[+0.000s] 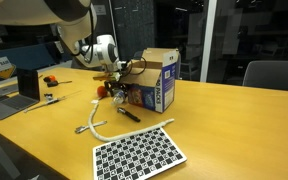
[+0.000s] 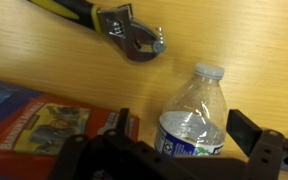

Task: Pick the bottle and put it in the box

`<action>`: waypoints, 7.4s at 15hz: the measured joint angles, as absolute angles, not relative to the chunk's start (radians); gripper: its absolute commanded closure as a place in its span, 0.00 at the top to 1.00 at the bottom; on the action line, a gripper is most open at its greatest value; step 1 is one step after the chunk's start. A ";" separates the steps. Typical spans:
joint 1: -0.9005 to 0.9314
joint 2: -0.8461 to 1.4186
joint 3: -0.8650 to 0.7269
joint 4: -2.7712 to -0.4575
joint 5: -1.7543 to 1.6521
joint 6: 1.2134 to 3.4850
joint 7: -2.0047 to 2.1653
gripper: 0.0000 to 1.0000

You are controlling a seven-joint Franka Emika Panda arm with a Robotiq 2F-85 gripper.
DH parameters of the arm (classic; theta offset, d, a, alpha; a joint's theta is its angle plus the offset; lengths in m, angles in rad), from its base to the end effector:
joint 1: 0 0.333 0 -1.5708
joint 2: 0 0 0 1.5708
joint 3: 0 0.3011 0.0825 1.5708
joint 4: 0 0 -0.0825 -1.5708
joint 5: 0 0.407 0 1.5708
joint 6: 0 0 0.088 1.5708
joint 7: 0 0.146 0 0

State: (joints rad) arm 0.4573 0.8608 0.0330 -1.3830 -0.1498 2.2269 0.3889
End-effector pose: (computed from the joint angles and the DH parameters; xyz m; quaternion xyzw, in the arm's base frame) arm 0.6568 0.3362 0.1306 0.9947 0.0910 0.0125 0.0454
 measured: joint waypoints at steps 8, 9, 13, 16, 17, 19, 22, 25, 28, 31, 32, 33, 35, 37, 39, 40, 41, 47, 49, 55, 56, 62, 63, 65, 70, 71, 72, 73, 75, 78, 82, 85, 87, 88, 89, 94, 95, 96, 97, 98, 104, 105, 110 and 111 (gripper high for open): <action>0.457 0.905 0.043 -1.310 -0.102 2.218 0.432 0.58; 0.456 0.906 0.045 -1.307 -0.088 2.217 0.438 0.49; 0.448 0.907 0.053 -1.299 -0.040 2.211 0.451 0.21; 0.444 0.907 0.057 -1.295 -0.017 2.209 0.455 0.13; 0.443 0.907 0.058 -1.293 -0.011 2.207 0.457 0.13; 0.440 0.907 0.061 -1.290 -0.004 2.201 0.458 0.15; 0.431 0.904 0.061 -1.270 -0.004 2.177 0.458 0.15; 0.421 0.866 0.059 -1.228 -0.004 2.148 0.458 0.15; 0.419 0.781 0.054 -1.199 -0.006 2.139 0.458 0.14; 0.421 0.686 0.054 -1.182 -0.015 2.133 0.458 0.14; 0.424 0.655 0.054 -1.174 -0.019 2.128 0.458 0.14; 0.427 0.624 0.054 -1.166 -0.024 2.124 0.458 0.14; 0.433 0.564 0.054 -1.146 -0.041 2.108 0.458 0.14; 0.435 0.511 0.051 -1.124 -0.068 2.083 0.458 0.14; 0.435 0.470 0.040 -1.116 -0.098 2.066 0.458 0.14; 0.433 0.457 0.031 -1.117 -0.111 2.064 0.458 0.14; 0.431 0.450 0.022 -1.118 -0.120 2.064 0.457 0.14; 0.398 0.453 -0.019 -1.220 -0.137 2.069 0.456 0.14; 0.388 0.458 -0.030 -1.276 -0.138 2.076 0.456 0.14; 0.341 0.470 -0.040 -1.397 -0.139 2.096 0.456 0.44; 0.333 0.470 -0.039 -1.411 -0.139 2.096 0.456 0.44; 0.316 0.470 -0.032 -1.461 -0.139 2.096 0.456 0.86; 0.315 0.470 -0.032 -1.465 -0.139 2.096 0.456 0.93; 0.314 0.469 -0.031 -1.471 -0.139 2.096 0.456 1.00; 0.312 0.463 -0.030 -1.477 -0.139 2.095 0.456 1.00; 0.311 0.462 -0.028 -1.479 -0.139 2.094 0.456 1.00; 0.311 0.461 -0.027 -1.482 -0.139 2.094 0.456 0.99; 0.310 0.459 -0.027 -1.483 -0.139 2.094 0.456 1.00; 0.307 0.444 -0.028 -1.484 -0.144 2.093 0.457 1.00; 0.298 0.399 -0.030 -1.486 -0.170 2.085 0.458 1.00; 0.288 0.304 -0.031 -1.497 -0.232 2.052 0.468 1.00; 0.275 0.193 -0.027 -1.518 -0.254 1.984 0.467 1.00; 0.260 0.099 -0.014 -1.556 -0.254 1.920 0.450 1.00; 0.251 0.048 -0.003 -1.585 -0.250 1.884 0.435 1.00; 0.240 -0.005 0.009 -1.620 -0.240 1.846 0.412 1.00; 0.195 -0.266 0.052 -1.849 -0.154 1.700 0.284 1.00; 0.188 -0.311 0.052 -1.898 -0.135 1.696 0.248 1.00; 0.181 -0.354 0.051 -1.947 -0.116 1.696 0.208 1.00; 0.173 -0.393 0.048 -1.996 -0.099 1.696 0.167 1.00; 0.167 -0.426 0.044 -2.039 -0.087 1.696 0.128 1.00; 0.133 -0.577 0.010 -2.262 -0.054 1.726 0.000 1.00; 0.127 -0.596 0.005 -2.289 -0.054 1.731 -0.007 1.00; 0.111 -0.638 0.001 -2.348 -0.054 1.732 -0.016 1.00; 0.111 -0.635 0.001 -2.347 -0.054 1.732 -0.016 1.00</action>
State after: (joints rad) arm 0.1110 -0.6347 0.0011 -2.3473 -0.0537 1.7317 -0.0157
